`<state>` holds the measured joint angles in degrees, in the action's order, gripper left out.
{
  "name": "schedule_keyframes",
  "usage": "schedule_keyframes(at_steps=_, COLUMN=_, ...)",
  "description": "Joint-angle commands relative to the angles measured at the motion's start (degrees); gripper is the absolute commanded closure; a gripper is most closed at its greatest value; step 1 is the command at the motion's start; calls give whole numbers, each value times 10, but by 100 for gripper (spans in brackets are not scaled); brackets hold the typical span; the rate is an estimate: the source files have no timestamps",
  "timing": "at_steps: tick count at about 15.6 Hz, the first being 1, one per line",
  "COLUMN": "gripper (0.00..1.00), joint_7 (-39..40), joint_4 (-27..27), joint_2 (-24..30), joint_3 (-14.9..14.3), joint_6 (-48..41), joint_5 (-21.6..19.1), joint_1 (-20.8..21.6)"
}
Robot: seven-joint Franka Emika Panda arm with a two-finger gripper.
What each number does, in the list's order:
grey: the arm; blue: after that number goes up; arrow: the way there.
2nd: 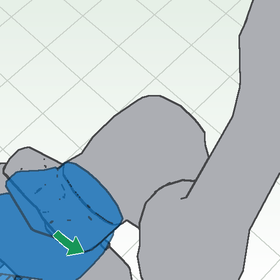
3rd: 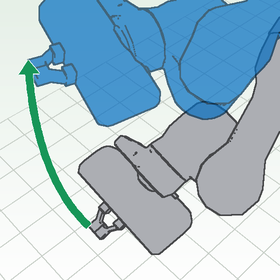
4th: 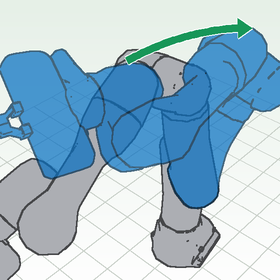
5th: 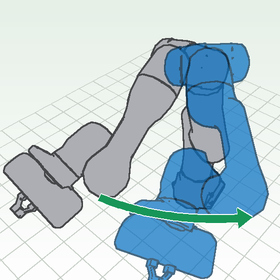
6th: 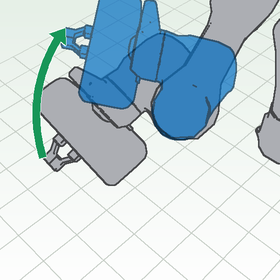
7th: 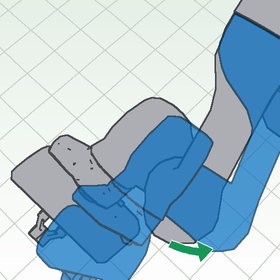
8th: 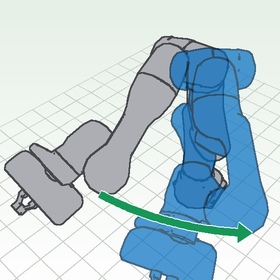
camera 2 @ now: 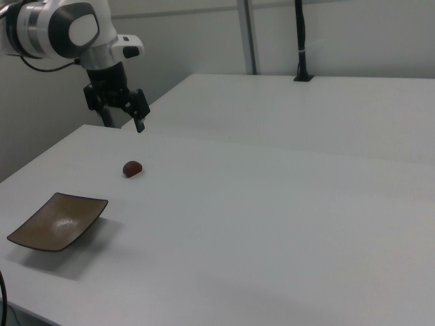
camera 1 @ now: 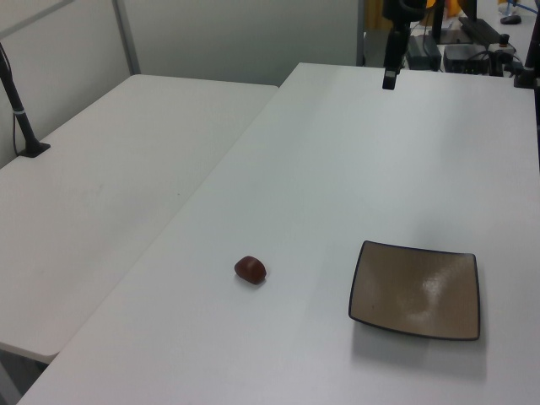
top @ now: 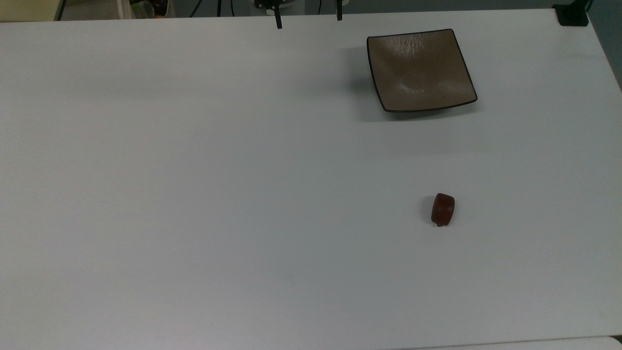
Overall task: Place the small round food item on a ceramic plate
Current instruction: 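Move the open gripper from rest toward the reddish-brown food item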
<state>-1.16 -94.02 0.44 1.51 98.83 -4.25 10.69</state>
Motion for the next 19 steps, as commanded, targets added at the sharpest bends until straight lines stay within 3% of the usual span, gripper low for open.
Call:
schedule_keyframes(at_steps=1, gripper=0, joint_7=7, joint_4=-8, joint_2=2, joint_3=4, joint_6=14, joint_5=2, joint_1=-3)
schedule_keyframes(at_steps=12, gripper=0, joint_7=3, joint_4=-5, joint_2=-20, joint_3=4, joint_6=48, joint_5=-6, joint_1=15)
schedule_keyframes(at_steps=16, gripper=0, joint_7=-64, joint_4=14, joint_2=-53, joint_3=4, joint_6=91, joint_5=-9, joint_1=28)
schedule_keyframes(at_steps=19, gripper=0, joint_7=-107, joint_4=60, joint_2=-93, joint_3=4, joint_6=91, joint_5=-5, joint_1=39)
